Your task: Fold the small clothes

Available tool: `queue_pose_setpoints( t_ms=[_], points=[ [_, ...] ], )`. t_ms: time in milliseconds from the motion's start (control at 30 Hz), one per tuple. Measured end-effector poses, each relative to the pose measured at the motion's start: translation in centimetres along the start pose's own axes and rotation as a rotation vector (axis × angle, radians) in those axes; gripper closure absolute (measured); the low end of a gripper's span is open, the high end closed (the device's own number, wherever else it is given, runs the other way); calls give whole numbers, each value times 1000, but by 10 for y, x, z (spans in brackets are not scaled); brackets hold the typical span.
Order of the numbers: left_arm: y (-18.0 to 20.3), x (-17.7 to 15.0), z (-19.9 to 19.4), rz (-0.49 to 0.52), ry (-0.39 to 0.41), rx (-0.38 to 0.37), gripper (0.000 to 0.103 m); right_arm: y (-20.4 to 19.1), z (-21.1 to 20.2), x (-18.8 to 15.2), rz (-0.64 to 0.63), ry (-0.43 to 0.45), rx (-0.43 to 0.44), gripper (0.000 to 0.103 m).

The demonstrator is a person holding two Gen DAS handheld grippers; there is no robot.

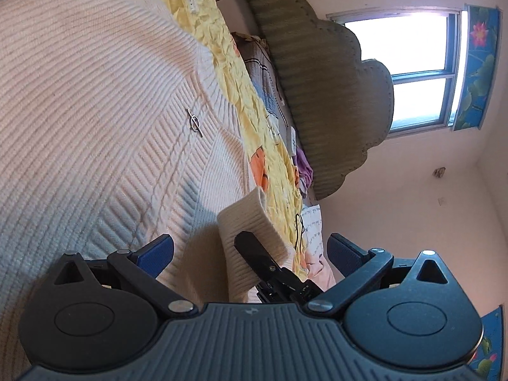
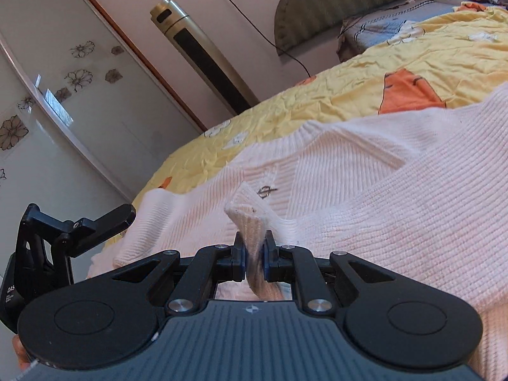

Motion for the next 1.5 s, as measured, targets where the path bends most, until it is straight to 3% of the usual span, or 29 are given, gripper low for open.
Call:
queue_pose_setpoints(
  t_ms=[300, 367, 400, 433, 500, 633, 667, 700, 833, 1000, 1100, 1233, 1367, 1500],
  points=[
    [4, -7, 61, 2, -136, 38, 2, -7, 0, -3, -92, -32, -22, 85],
    [7, -13, 65, 36, -148, 52, 5, -7, 4, -6, -92, -52, -5, 79],
    [6, -13, 66, 45, -149, 61, 10, -6, 4, -9, -81, -65, 4, 69],
    [5, -14, 66, 54, -145, 75, 13, -4, 2, -12, -64, -80, 11, 49],
    [2, -14, 66, 66, -143, 101, 33, 0, -8, -19, -42, -82, 27, 37],
    [-10, -12, 61, 108, -128, 204, 74, 22, -50, -27, 27, 5, 59, 38],
    [-11, -14, 62, 135, -125, 240, 90, 31, -62, -28, 62, 38, 49, 38],
    [-11, -16, 63, 173, -123, 273, 93, 41, -75, -31, 99, 69, 34, 38],
    [12, -27, 58, 380, -81, 331, 94, 76, -109, -39, 237, 159, -6, 39],
    [51, -13, 24, 550, 63, 299, 94, 102, -132, -28, 314, 236, -26, 39],
    [58, 22, -9, 532, 192, 311, 94, 115, -140, -20, 357, 272, -31, 38],
    [30, 73, -48, 432, 337, 422, 94, 128, -144, -13, 337, 278, -64, 36],
    [-19, 86, -46, 377, 302, 535, 94, 144, -128, -3, 307, 216, -144, 36],
    [-24, 76, -41, 447, 358, 532, 94, 153, -94, 11, 282, 135, -167, 36]
  ],
)
Point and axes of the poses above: each gripper's, at about its wrist camera, not at the fingertips, and z roughly the way its jaws point, y to its right, x to its top, the point moved 4 cm from there along z, roughly the way its jaws point, and after that the axes turned 8 degrees about -z, right-handed, at the moved point
